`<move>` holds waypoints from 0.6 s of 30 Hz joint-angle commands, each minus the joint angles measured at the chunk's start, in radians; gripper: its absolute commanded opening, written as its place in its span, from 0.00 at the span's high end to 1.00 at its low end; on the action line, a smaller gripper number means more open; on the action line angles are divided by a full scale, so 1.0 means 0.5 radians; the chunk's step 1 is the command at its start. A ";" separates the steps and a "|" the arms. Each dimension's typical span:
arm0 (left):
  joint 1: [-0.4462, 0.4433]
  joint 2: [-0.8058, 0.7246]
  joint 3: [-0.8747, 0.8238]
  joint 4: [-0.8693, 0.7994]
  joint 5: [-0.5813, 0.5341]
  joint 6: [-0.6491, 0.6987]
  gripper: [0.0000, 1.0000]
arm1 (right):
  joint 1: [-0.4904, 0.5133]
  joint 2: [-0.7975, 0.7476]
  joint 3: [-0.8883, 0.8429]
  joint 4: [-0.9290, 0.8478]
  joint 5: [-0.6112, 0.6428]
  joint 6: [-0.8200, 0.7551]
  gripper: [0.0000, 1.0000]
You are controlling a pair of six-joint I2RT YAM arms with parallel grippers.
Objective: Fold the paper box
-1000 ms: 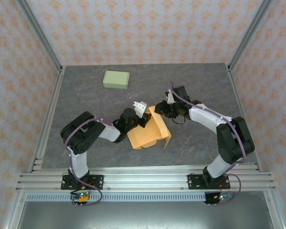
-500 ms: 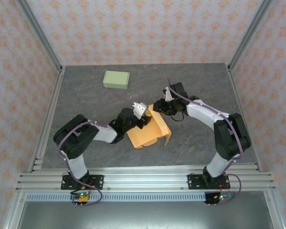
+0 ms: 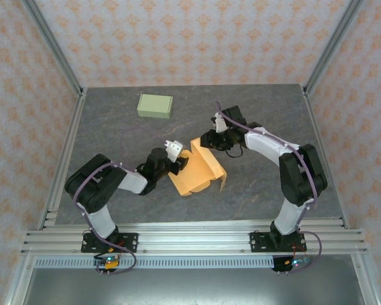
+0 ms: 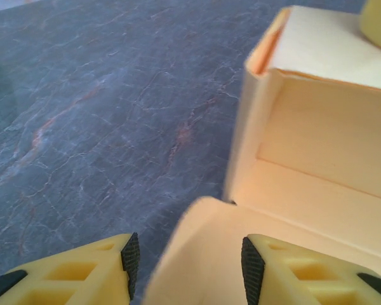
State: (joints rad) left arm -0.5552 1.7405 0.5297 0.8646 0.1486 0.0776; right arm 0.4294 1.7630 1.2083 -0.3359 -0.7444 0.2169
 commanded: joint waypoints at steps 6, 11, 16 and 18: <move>0.003 -0.094 0.068 0.045 0.040 0.058 0.55 | 0.028 0.114 0.071 -0.162 -0.250 -0.136 0.61; 0.002 -0.107 0.092 0.028 0.105 0.047 0.62 | 0.054 0.121 0.077 -0.174 -0.253 -0.144 0.62; 0.001 -0.088 0.097 0.048 0.129 0.025 0.67 | 0.050 0.136 0.079 -0.184 -0.132 -0.120 0.64; 0.002 -0.098 0.071 0.066 0.133 -0.005 0.67 | 0.043 0.122 0.079 -0.170 -0.144 -0.118 0.61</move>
State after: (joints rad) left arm -0.5545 1.7153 0.5621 0.8673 0.2028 0.0792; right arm 0.4488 1.8057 1.2400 -0.3717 -0.8616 0.1707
